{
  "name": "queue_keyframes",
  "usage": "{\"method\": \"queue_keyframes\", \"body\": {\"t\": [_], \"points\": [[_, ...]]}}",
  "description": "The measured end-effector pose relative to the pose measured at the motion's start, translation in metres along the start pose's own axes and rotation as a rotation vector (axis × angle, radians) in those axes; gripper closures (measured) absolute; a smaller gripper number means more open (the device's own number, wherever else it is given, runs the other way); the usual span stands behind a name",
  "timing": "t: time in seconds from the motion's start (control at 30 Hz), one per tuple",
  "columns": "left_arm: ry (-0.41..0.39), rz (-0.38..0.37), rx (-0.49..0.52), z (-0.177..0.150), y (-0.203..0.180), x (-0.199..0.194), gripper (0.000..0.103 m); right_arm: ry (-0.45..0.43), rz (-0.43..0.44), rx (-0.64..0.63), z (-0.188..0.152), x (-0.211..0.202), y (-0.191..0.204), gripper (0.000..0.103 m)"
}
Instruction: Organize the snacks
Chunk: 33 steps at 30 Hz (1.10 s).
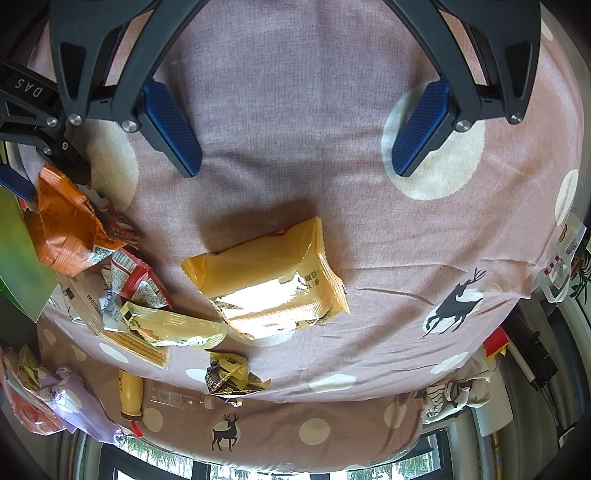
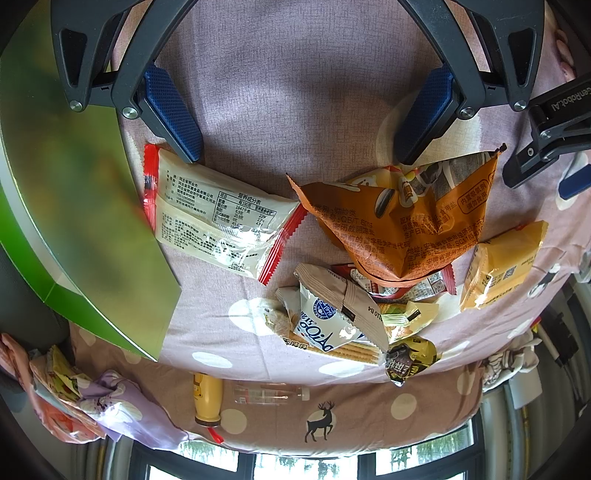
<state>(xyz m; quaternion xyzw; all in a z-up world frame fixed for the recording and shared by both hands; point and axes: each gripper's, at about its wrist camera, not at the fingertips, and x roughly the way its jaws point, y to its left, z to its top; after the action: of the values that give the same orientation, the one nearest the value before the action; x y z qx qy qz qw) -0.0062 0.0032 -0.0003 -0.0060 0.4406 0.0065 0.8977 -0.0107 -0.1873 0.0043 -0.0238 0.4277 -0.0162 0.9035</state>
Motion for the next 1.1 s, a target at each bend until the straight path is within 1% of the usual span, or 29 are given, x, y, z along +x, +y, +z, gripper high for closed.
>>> {"method": "queue_keyframes", "body": {"t": [0.1, 0.3, 0.47, 0.57, 0.63, 0.73, 0.77, 0.8, 0.87, 0.93, 1.0, 1.03, 1.1], "points": [[0.0, -0.001, -0.001, 0.0, 0.0, 0.0, 0.0, 0.001, 0.019, 0.015, 0.0, -0.003, -0.002, 0.0], [0.0, 0.002, 0.001, 0.0, 0.0, 0.0, 0.0, 0.0, 0.009, 0.007, -0.005, -0.006, -0.004, 0.0], [0.002, 0.006, -0.003, -0.001, 0.0, -0.001, 0.0, 0.021, 0.013, 0.009, 0.002, -0.001, -0.001, 0.0], [0.01, 0.022, 0.007, -0.002, -0.001, -0.004, 0.0, 0.052, 0.04, 0.029, 0.005, -0.002, -0.004, 0.0], [0.036, 0.009, -0.004, -0.002, 0.002, -0.007, 0.0, 0.071, 0.083, 0.043, 0.006, -0.009, -0.006, 0.0], [0.051, -0.061, -0.026, -0.002, 0.007, -0.018, 0.001, 0.069, 0.183, 0.075, 0.008, -0.026, -0.009, 0.0], [0.046, -0.083, -0.026, -0.002, 0.007, -0.023, 0.001, 0.06, 0.221, 0.095, 0.011, -0.037, -0.013, 0.0], [0.033, -0.102, -0.025, -0.001, 0.006, -0.029, 0.001, 0.053, 0.235, 0.106, 0.014, -0.043, -0.014, 0.0], [0.005, -0.132, -0.022, 0.004, 0.002, -0.042, 0.001, 0.027, 0.292, 0.154, 0.027, -0.061, -0.023, 0.0], [-0.007, -0.201, -0.025, 0.012, -0.005, -0.054, 0.002, 0.02, 0.363, 0.195, 0.04, -0.071, -0.032, 0.0], [0.002, -0.282, -0.023, 0.022, -0.014, -0.063, 0.002, 0.03, 0.437, 0.216, 0.056, -0.074, -0.036, 0.0], [0.02, -0.31, -0.021, 0.028, -0.021, -0.067, 0.002, 0.027, 0.453, 0.218, 0.064, -0.073, -0.037, 0.0], [0.055, -0.333, -0.012, 0.037, -0.035, -0.07, 0.003, 0.02, 0.443, 0.221, 0.073, -0.07, -0.037, 0.0]]}}
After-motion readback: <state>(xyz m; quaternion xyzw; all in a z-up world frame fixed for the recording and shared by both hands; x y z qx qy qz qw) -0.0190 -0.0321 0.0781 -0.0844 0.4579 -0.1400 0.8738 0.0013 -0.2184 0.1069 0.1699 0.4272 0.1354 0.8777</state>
